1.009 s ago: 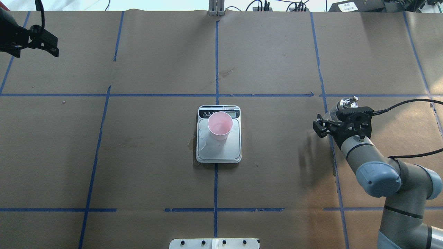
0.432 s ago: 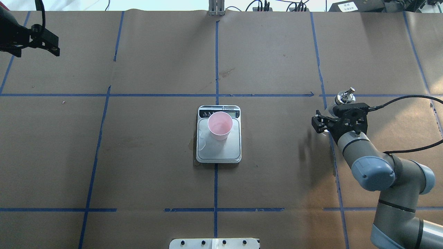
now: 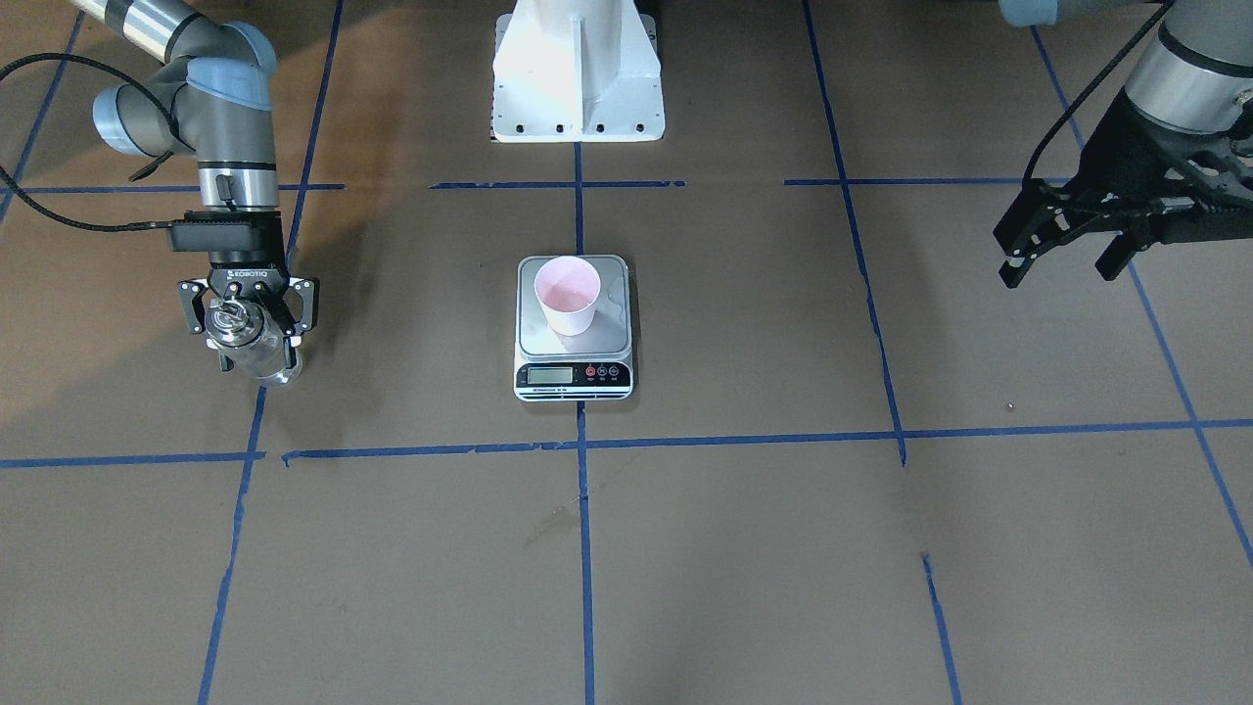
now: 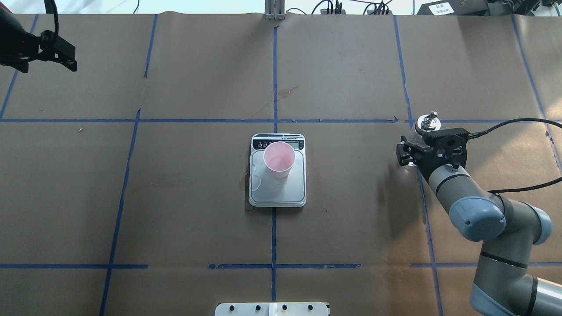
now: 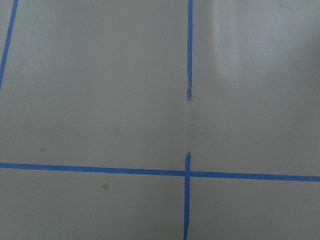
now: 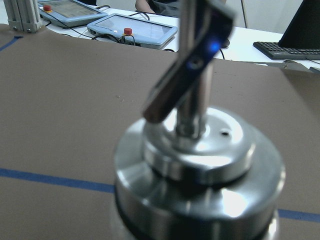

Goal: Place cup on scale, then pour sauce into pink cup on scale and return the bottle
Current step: 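Lift the glass bottle and carry it toward the pink cup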

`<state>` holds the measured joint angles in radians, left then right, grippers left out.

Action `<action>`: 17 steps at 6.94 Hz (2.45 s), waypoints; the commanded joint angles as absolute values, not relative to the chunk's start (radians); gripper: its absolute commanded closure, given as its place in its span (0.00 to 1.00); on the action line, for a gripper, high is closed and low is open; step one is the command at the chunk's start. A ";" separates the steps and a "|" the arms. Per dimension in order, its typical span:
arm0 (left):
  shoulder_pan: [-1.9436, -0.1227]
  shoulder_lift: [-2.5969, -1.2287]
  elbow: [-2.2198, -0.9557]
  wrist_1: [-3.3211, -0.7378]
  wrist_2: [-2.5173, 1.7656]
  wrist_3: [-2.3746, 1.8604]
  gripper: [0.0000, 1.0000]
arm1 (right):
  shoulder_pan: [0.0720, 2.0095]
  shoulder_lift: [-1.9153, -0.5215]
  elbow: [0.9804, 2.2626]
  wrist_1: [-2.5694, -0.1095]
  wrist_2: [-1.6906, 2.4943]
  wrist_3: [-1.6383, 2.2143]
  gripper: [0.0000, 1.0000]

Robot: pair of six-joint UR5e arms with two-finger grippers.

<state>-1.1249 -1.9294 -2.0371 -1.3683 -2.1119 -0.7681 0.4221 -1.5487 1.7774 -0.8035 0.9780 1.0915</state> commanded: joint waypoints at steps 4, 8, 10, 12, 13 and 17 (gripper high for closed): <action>-1.149 -1.914 -2.054 -1.368 -2.114 -0.749 0.00 | 0.462 -1.397 2.032 -1.127 1.035 0.884 1.00; -1.285 -1.786 -1.991 -1.381 -2.117 -0.257 0.00 | 0.454 -1.305 2.023 -1.198 0.991 0.489 1.00; -1.330 -1.722 -1.979 -1.385 -2.109 -0.052 0.00 | 0.388 -1.313 2.016 -1.248 0.837 0.325 1.00; -1.446 -1.706 -1.854 -1.444 -2.114 0.210 0.00 | 0.361 -1.302 2.013 -1.256 0.779 0.189 1.00; -1.488 -1.677 -1.763 -1.559 -2.120 0.339 0.00 | 0.351 -1.301 2.008 -1.258 0.731 0.169 1.00; -1.494 -1.600 -1.717 -1.724 -2.120 0.347 0.00 | 0.235 -1.169 1.912 -1.538 0.450 0.120 1.00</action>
